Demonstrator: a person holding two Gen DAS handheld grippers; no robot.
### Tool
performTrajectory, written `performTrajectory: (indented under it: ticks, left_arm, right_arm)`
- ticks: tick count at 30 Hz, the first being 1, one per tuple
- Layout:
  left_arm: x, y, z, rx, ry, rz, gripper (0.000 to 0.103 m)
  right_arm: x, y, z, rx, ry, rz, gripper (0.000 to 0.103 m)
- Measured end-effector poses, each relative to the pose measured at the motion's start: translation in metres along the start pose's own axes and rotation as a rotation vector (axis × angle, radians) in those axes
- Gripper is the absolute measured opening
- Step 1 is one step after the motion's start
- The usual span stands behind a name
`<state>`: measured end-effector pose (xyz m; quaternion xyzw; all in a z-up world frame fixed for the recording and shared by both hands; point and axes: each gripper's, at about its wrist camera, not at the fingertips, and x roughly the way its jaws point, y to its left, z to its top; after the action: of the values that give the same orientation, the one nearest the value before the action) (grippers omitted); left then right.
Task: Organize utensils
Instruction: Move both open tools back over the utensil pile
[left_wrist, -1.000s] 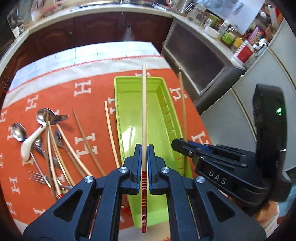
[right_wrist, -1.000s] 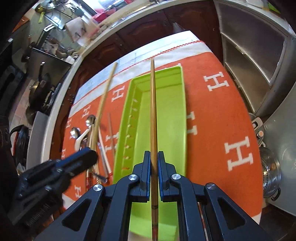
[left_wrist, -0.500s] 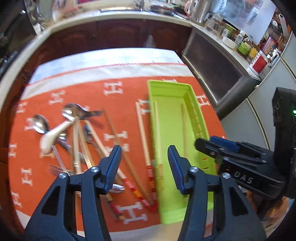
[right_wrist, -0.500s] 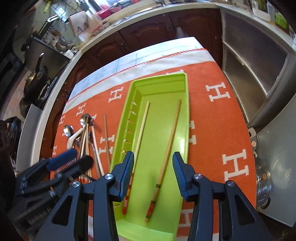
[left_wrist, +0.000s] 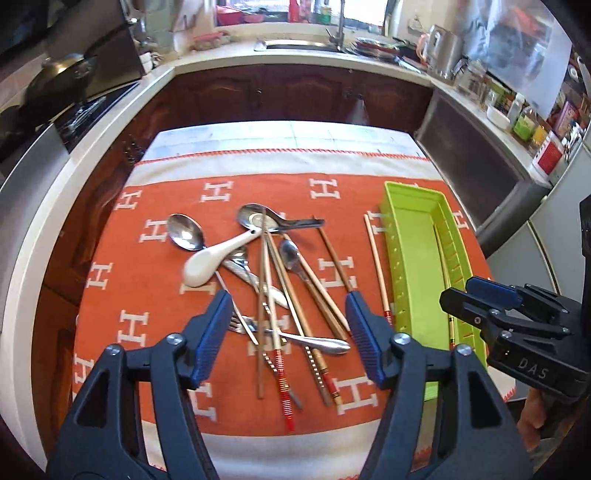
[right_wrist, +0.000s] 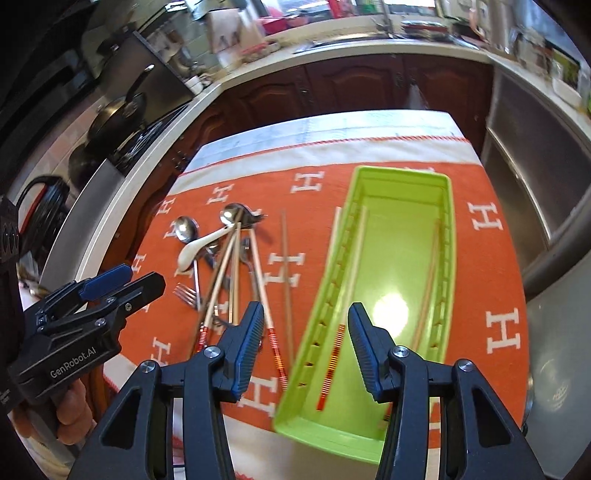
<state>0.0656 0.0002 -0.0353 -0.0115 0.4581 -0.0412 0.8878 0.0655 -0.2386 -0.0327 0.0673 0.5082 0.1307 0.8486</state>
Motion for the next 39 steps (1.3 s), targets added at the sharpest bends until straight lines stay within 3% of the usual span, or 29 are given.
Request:
performTrajectory:
  ticks: [5, 19, 29, 32, 37, 39]
  left_arm:
    - [-0.009, 0.024, -0.002, -0.052, -0.024, -0.029, 0.068]
    - [0.004, 0.093, -0.017, -0.142, -0.016, 0.092, 0.068]
    - [0.026, 0.139, -0.028, -0.165, 0.016, 0.104, 0.068]
    - [0.034, 0.142, -0.03, -0.17, 0.037, 0.065, 0.06]
    - [0.048, 0.127, -0.032, -0.145, 0.085, -0.058, 0.041]
    - [0.058, 0.116, -0.03, -0.122, 0.105, -0.098, 0.028]
  right_arm:
    - [-0.001, 0.033, 0.003, -0.056, 0.0, 0.01, 0.048]
    - [0.021, 0.11, 0.013, -0.185, 0.04, 0.009, 0.048]
    - [0.053, 0.113, 0.037, -0.146, 0.063, 0.02, 0.048]
    - [0.067, 0.109, 0.045, -0.12, 0.086, 0.045, 0.046]
    - [0.103, 0.104, 0.047, -0.085, 0.167, 0.083, 0.033]
    - [0.118, 0.102, 0.045, -0.072, 0.198, 0.097, 0.023]
